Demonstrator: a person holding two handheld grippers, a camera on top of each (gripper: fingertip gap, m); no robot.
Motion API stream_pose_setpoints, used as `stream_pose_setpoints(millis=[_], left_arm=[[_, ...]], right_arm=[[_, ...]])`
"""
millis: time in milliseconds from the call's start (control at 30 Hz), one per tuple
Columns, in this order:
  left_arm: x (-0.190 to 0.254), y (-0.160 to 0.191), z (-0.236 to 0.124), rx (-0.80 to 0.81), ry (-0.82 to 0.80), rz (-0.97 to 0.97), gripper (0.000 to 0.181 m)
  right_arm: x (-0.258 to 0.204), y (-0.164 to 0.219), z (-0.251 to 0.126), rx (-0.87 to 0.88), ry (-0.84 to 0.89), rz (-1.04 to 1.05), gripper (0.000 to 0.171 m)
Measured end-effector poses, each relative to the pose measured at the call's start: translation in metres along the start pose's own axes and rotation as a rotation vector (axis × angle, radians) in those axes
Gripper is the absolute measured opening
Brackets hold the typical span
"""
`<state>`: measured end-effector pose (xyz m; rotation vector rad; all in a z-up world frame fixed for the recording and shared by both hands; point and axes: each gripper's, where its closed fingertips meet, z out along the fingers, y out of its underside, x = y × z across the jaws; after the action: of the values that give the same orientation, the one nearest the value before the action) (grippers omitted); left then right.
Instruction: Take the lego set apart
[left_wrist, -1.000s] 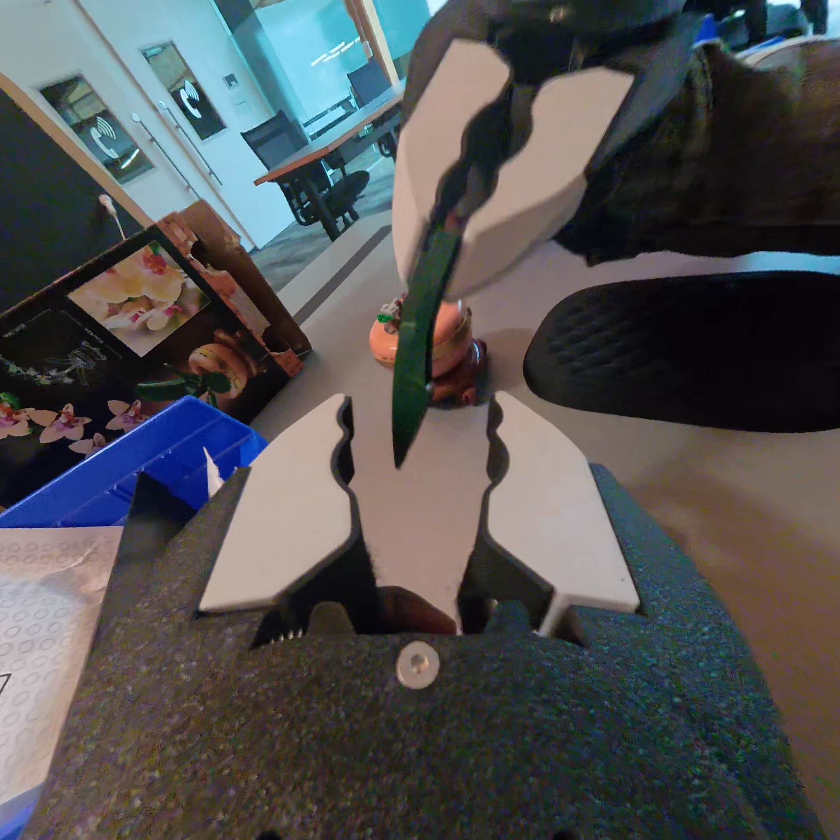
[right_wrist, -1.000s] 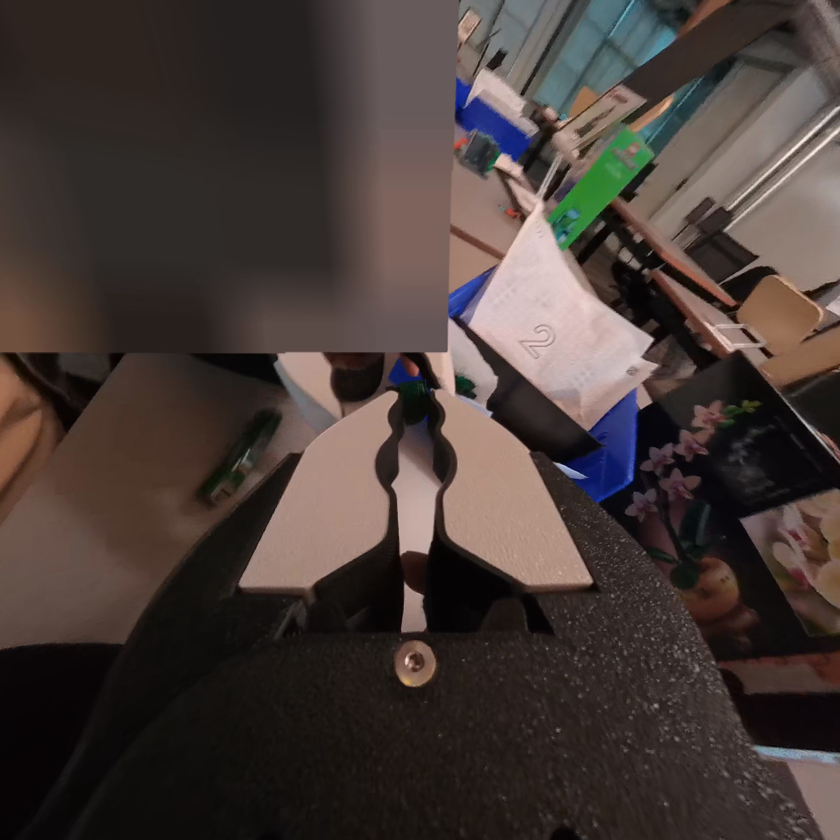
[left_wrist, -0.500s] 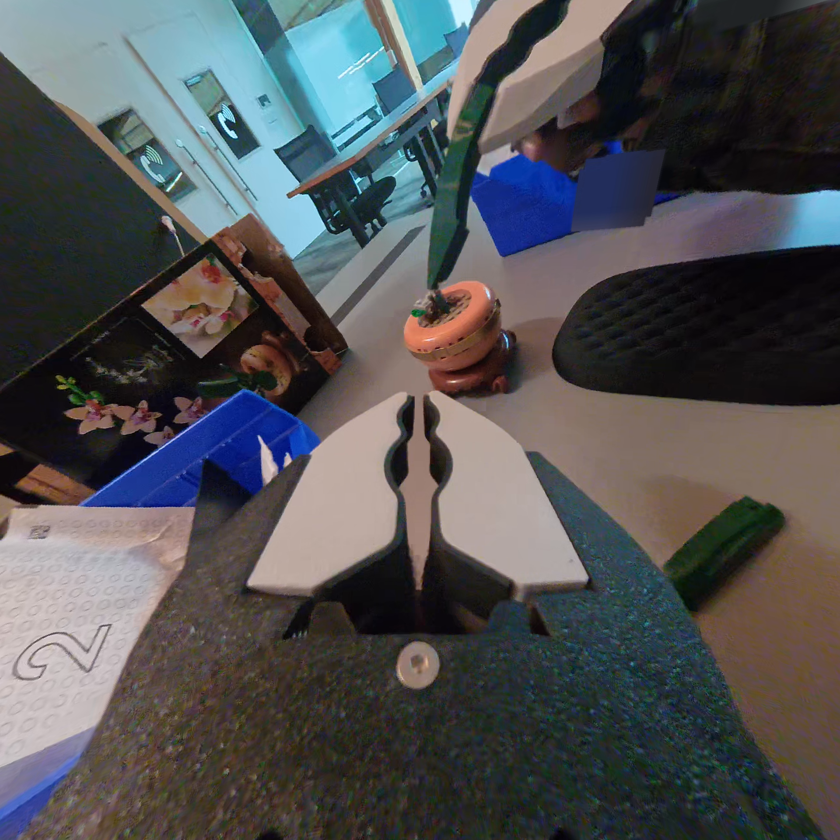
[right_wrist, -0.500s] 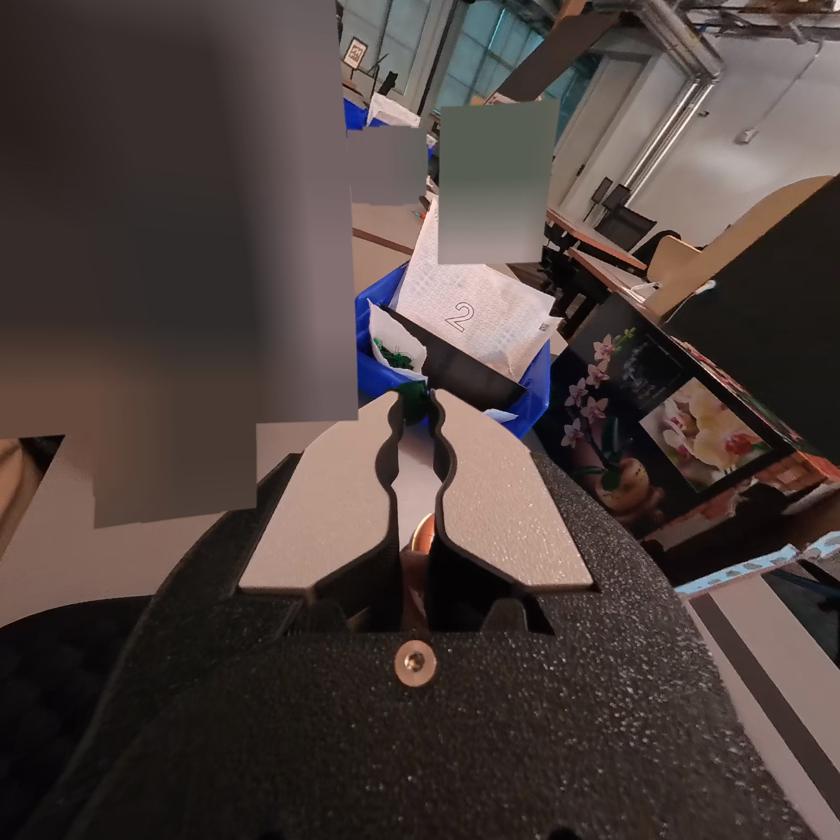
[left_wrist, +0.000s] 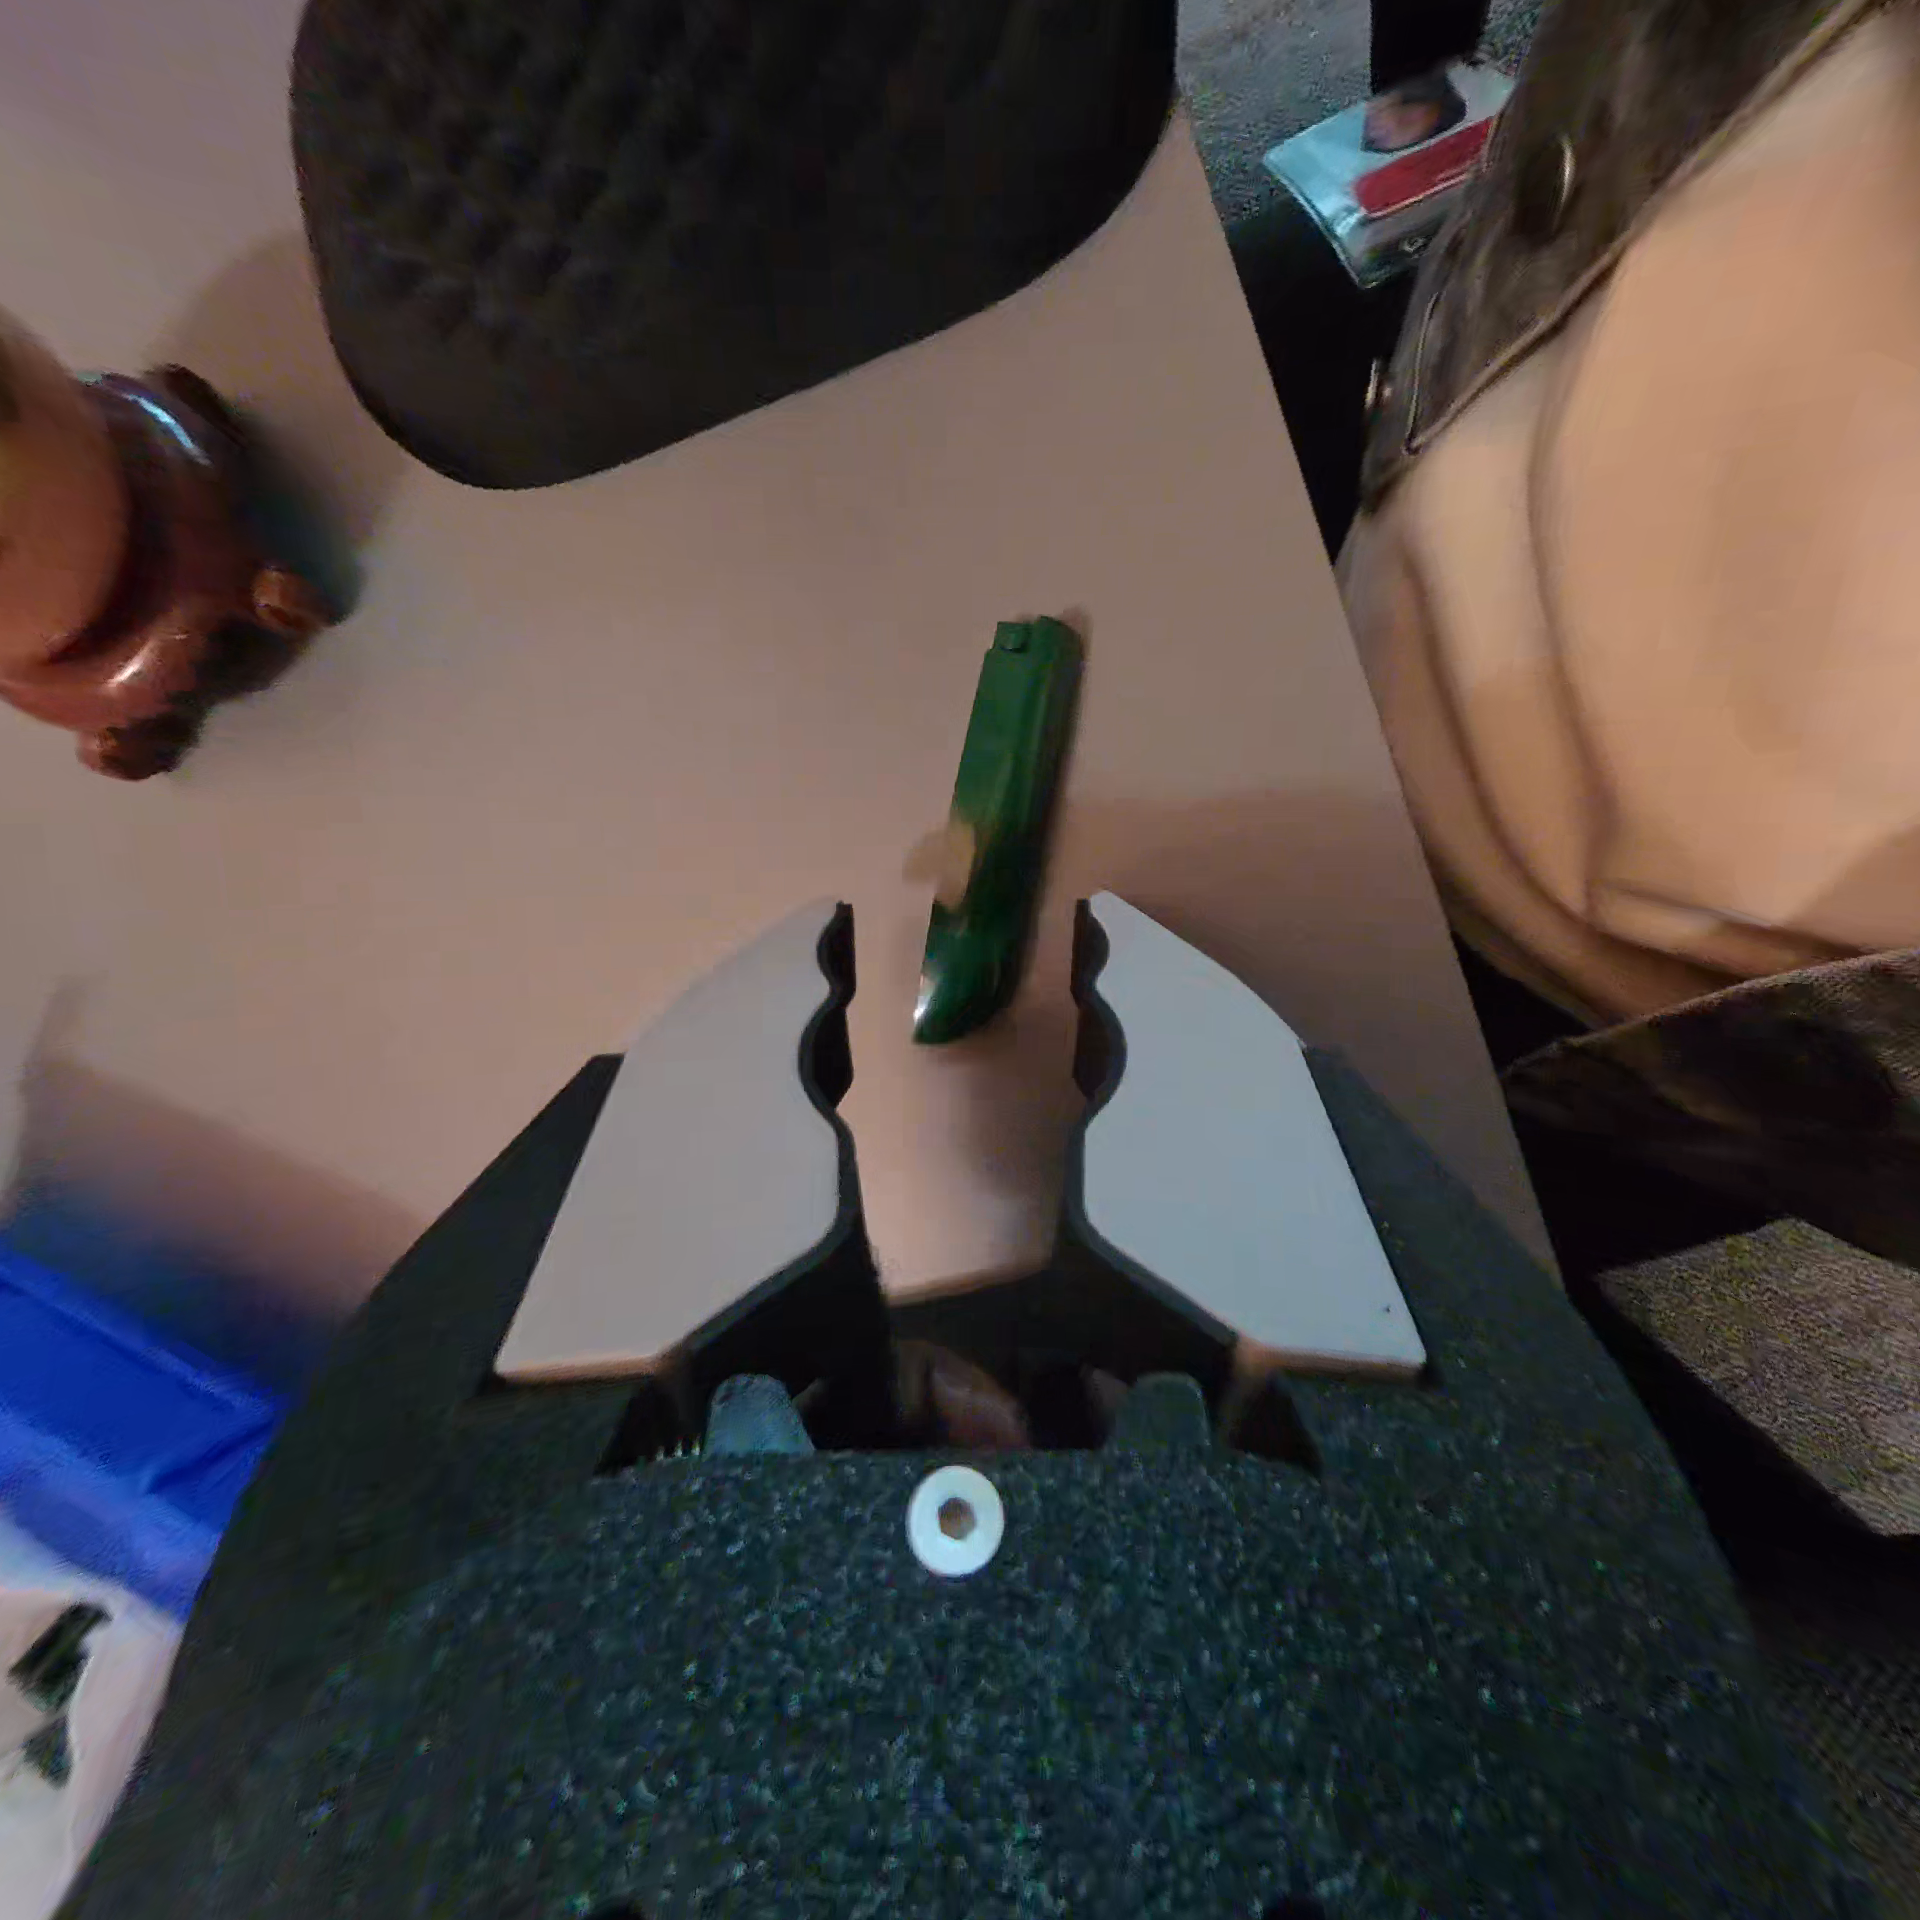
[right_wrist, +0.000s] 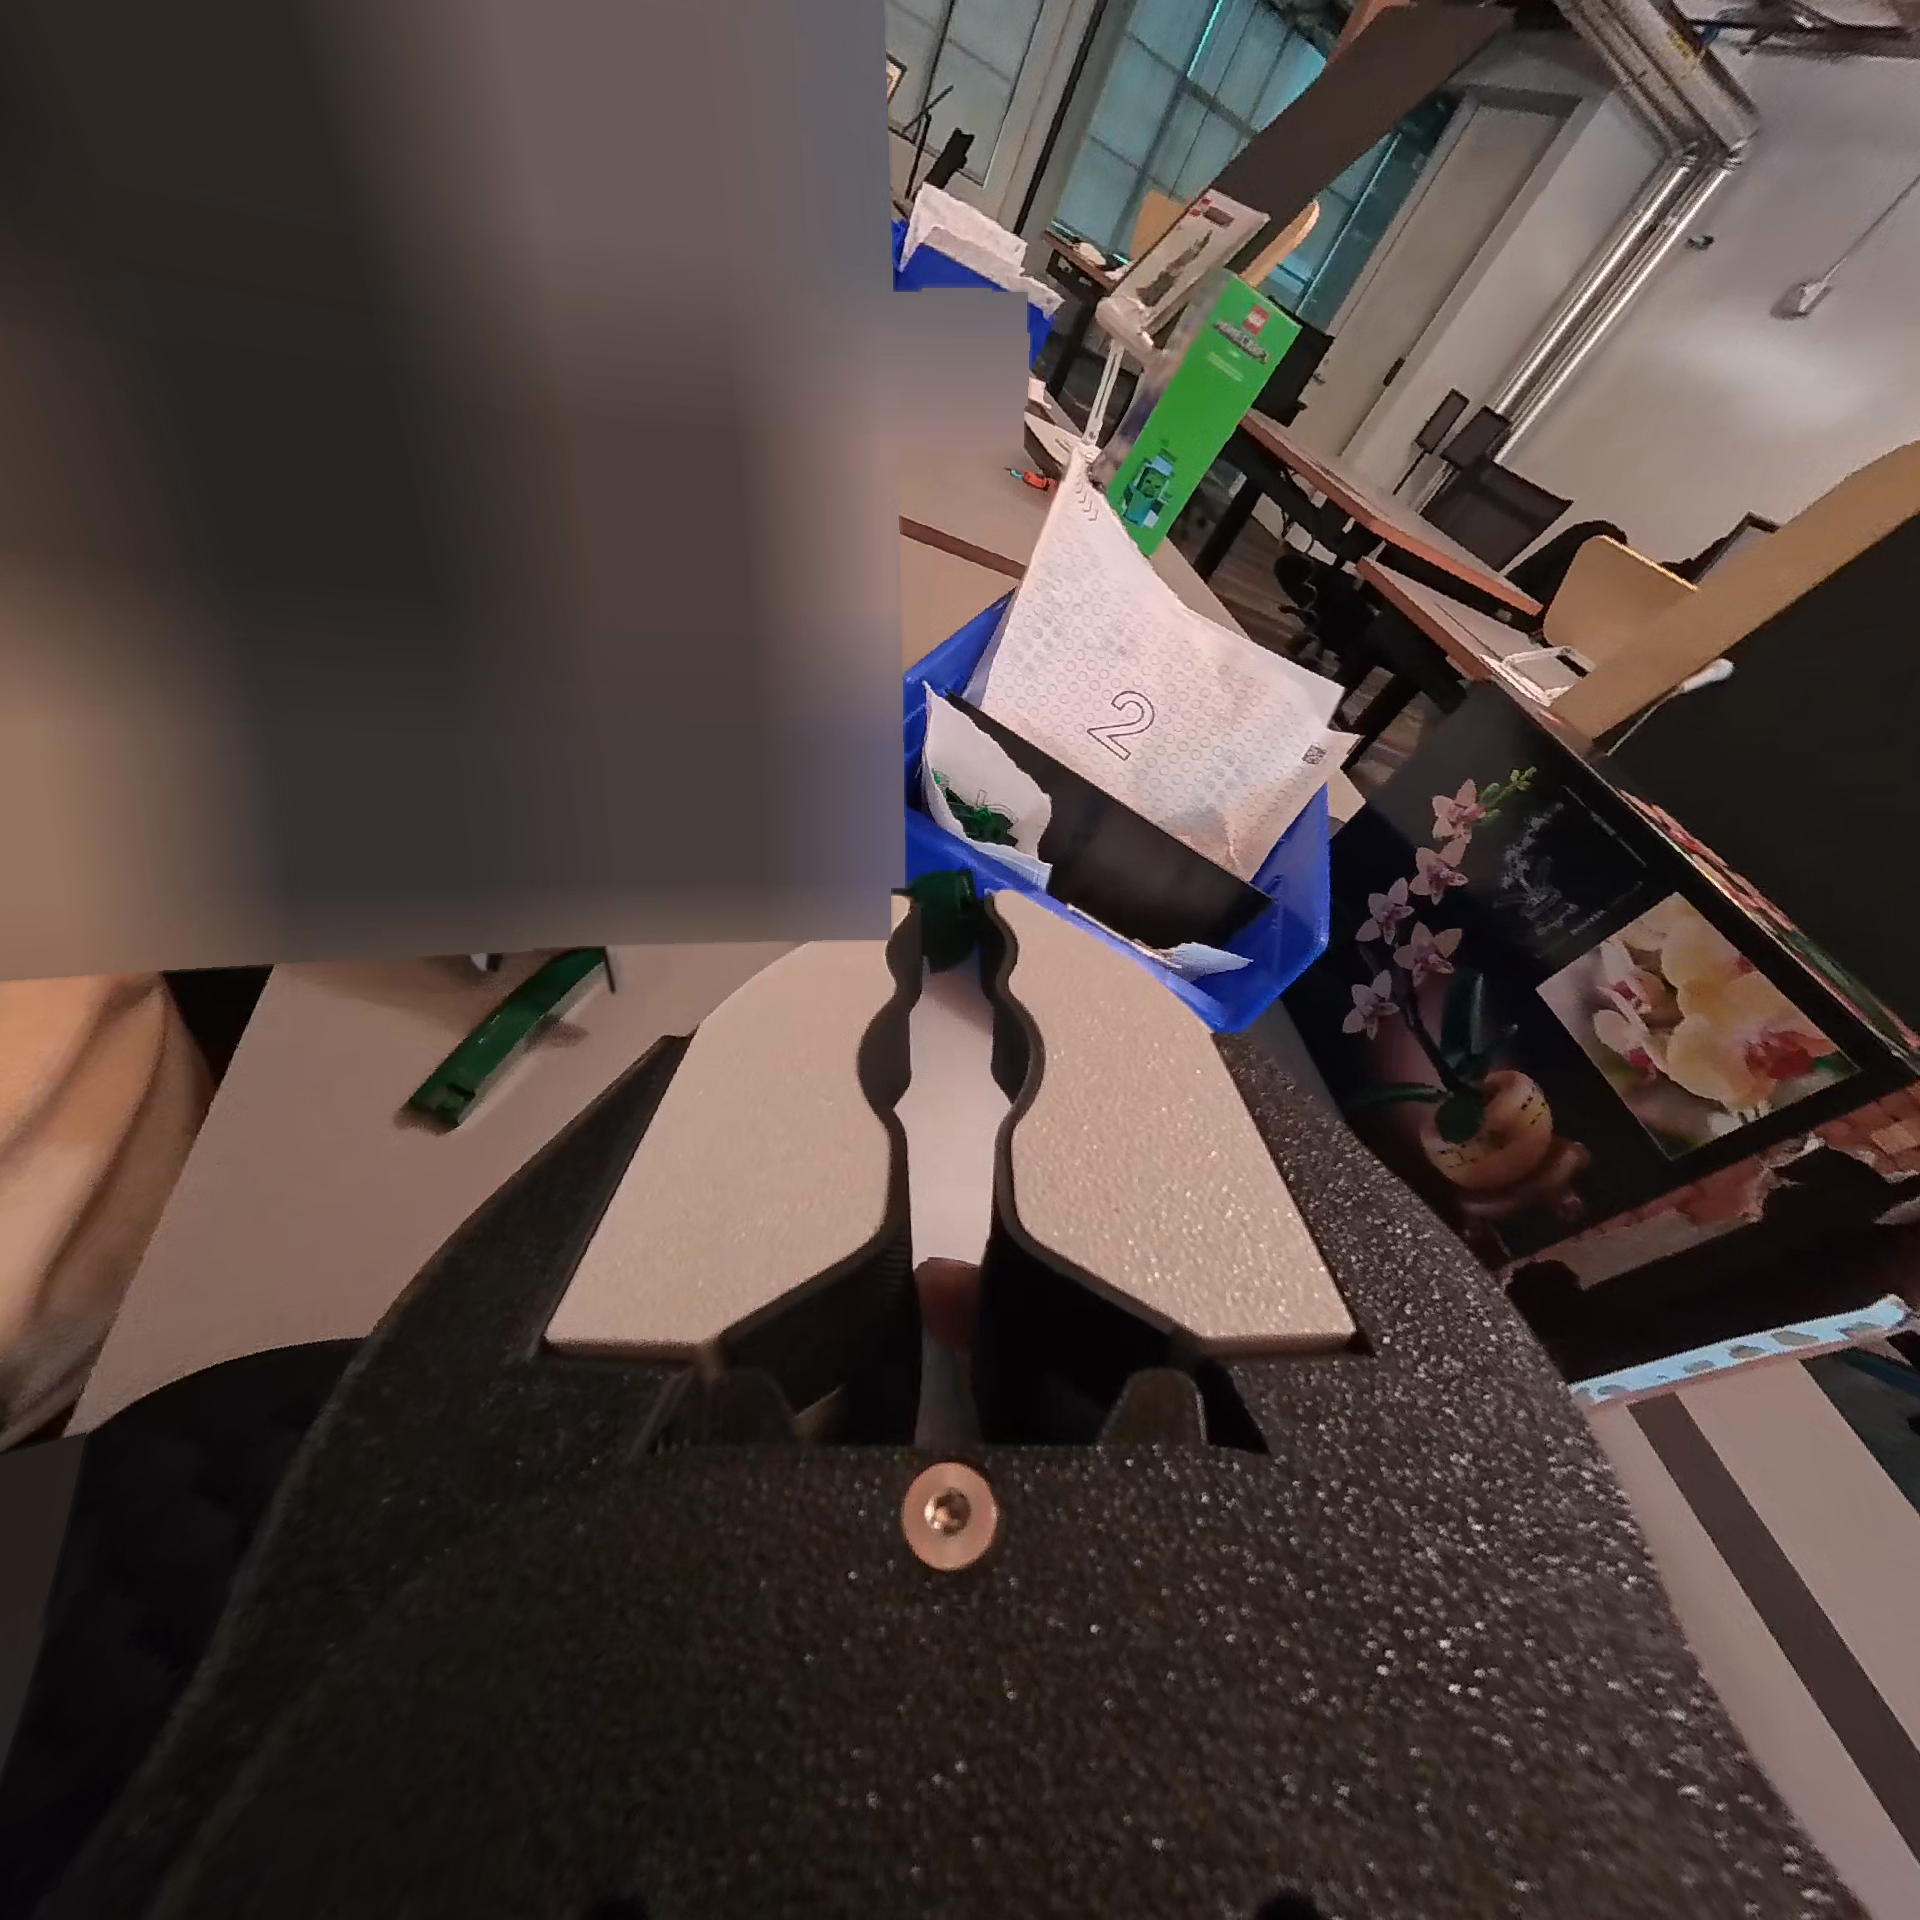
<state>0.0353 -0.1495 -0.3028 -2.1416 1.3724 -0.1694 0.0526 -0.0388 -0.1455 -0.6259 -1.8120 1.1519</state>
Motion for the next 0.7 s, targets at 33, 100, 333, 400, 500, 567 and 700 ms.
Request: stream_pose_setpoints(millis=[33, 100, 333, 400, 500, 567, 700], left_arm=[[0.001, 0.001, 0.004, -0.009, 0.016, 0.006, 0.037], [0.005, 0.001, 0.008, -0.013, 0.05, 0.022, 0.019], [-0.012, -0.012, -0.009, 0.137, -0.108, -0.009, 0.017], [-0.028, -0.018, -0.03, 0.248, -0.236, -0.061, 0.017], [-0.052, -0.019, -0.074, 0.407, -0.43, -0.173, 0.017], [-0.067, -0.012, -0.105, 0.494, -0.568, -0.255, 0.017], [-0.085, 0.019, -0.162, 0.623, -0.851, -0.443, 0.017]], right_arm=[[-0.001, 0.0, -0.001, -0.005, 0.0, -0.002, 0.009], [-0.002, 0.0, -0.003, -0.007, 0.003, -0.004, 0.009], [-0.001, 0.005, -0.006, 0.027, 0.005, 0.043, 0.009], [0.001, 0.011, -0.005, 0.023, 0.008, 0.064, 0.009], [0.005, 0.02, 0.001, 0.006, 0.008, 0.103, 0.009], [0.008, 0.023, 0.006, -0.01, 0.0, 0.135, 0.009], [0.018, 0.014, 0.012, -0.003, -0.001, 0.135, 0.009]])
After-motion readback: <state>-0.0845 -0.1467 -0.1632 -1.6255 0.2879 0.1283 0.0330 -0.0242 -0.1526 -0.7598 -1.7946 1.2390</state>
